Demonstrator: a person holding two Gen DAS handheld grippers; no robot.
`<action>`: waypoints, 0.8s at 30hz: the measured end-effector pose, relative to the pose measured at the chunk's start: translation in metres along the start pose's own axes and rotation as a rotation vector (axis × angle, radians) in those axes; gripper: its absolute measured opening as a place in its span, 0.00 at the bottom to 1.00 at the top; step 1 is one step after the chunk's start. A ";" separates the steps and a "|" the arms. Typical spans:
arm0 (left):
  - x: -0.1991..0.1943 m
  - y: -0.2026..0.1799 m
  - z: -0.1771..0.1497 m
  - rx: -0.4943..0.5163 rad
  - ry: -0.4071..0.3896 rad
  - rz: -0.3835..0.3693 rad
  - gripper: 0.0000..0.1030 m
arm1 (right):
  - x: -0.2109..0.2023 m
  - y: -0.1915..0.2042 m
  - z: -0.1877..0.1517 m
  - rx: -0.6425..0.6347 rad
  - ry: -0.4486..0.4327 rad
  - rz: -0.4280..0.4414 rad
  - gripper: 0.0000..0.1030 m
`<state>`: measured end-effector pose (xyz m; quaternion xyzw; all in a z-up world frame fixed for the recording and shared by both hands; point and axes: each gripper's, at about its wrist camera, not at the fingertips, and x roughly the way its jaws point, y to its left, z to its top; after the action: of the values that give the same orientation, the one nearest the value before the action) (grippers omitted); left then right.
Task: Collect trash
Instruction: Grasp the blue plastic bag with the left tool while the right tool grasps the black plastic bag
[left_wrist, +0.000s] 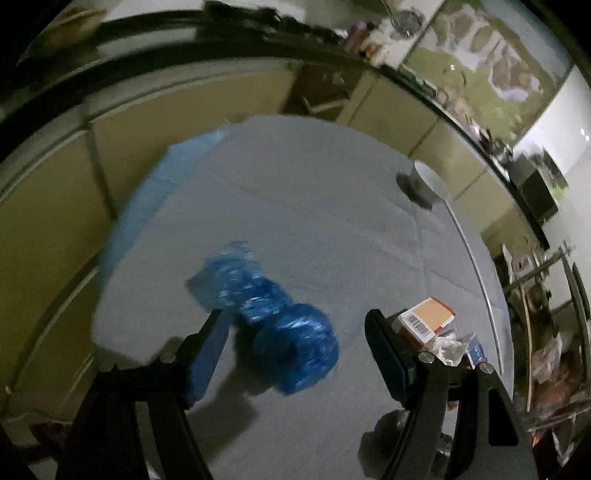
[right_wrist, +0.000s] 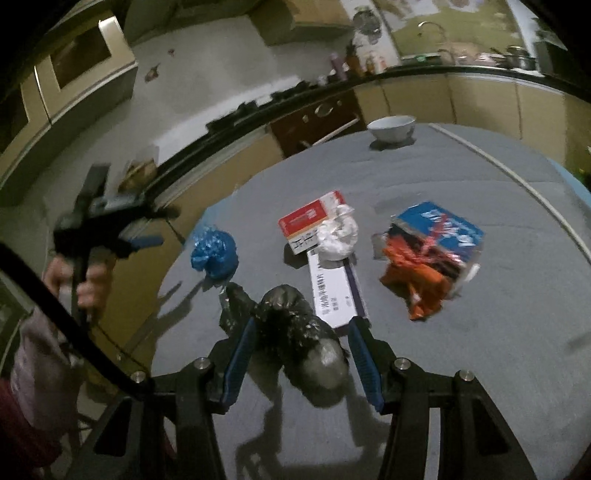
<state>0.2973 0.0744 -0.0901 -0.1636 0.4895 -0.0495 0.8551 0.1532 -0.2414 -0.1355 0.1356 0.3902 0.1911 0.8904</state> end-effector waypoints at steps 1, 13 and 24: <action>0.007 -0.004 0.002 0.010 0.012 0.019 0.74 | 0.007 0.001 0.001 -0.002 0.018 -0.008 0.54; 0.047 0.003 -0.033 0.003 0.114 0.018 0.58 | 0.021 0.033 -0.032 -0.143 0.078 -0.056 0.34; -0.003 -0.027 -0.108 0.121 0.068 -0.048 0.54 | -0.068 -0.018 -0.069 0.056 -0.049 -0.079 0.34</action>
<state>0.2054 0.0246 -0.1294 -0.1213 0.5101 -0.1051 0.8450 0.0637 -0.2813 -0.1440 0.1497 0.3787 0.1413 0.9023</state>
